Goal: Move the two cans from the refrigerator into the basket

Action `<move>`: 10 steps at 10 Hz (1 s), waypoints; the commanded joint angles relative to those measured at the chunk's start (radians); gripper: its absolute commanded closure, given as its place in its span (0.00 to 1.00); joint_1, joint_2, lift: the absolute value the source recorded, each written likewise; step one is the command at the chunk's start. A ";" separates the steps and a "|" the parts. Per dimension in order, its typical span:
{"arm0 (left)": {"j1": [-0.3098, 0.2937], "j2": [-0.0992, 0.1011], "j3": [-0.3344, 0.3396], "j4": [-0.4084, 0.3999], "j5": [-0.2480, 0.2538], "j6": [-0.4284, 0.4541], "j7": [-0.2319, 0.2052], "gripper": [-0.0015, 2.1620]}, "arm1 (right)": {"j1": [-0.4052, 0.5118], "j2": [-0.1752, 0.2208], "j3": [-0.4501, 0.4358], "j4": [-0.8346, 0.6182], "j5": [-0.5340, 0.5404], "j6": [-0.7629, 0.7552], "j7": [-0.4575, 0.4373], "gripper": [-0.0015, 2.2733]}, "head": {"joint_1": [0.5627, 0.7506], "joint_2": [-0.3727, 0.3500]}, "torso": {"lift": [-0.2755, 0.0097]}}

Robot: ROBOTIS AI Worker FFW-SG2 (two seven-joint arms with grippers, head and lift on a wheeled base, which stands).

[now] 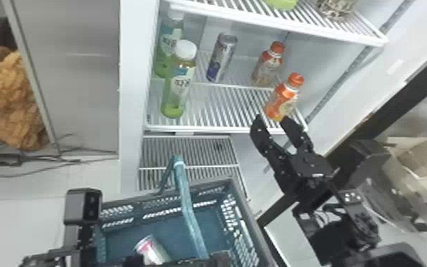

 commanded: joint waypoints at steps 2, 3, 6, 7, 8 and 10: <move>0.000 0.000 0.001 0.000 0.000 0.000 0.000 0.54 | -0.046 -0.005 0.018 0.068 0.003 -0.043 -0.003 0.21 | 0.70 0.03 | 0.00; 0.000 0.000 0.001 0.000 0.000 0.000 0.000 0.54 | -0.071 -0.005 0.028 0.104 0.003 -0.075 -0.003 0.21 | 0.70 0.03 | 0.00; 0.000 0.000 -0.001 0.000 -0.002 0.000 0.000 0.54 | -0.147 -0.010 0.050 0.203 0.015 -0.132 -0.005 0.21 | 0.70 0.03 | 0.00; 0.000 0.000 -0.001 0.000 -0.002 0.000 0.000 0.54 | -0.166 -0.013 0.058 0.225 0.015 -0.141 -0.006 0.20 | 0.70 0.03 | 0.00; 0.000 0.000 -0.001 0.002 0.000 0.000 0.000 0.54 | -0.188 -0.016 0.068 0.249 0.019 -0.141 -0.012 0.18 | 0.70 0.03 | 0.00; -0.005 0.001 -0.003 0.002 0.000 0.000 0.000 0.54 | -0.238 -0.022 0.088 0.306 0.025 -0.176 -0.015 0.12 | 0.70 0.03 | 0.00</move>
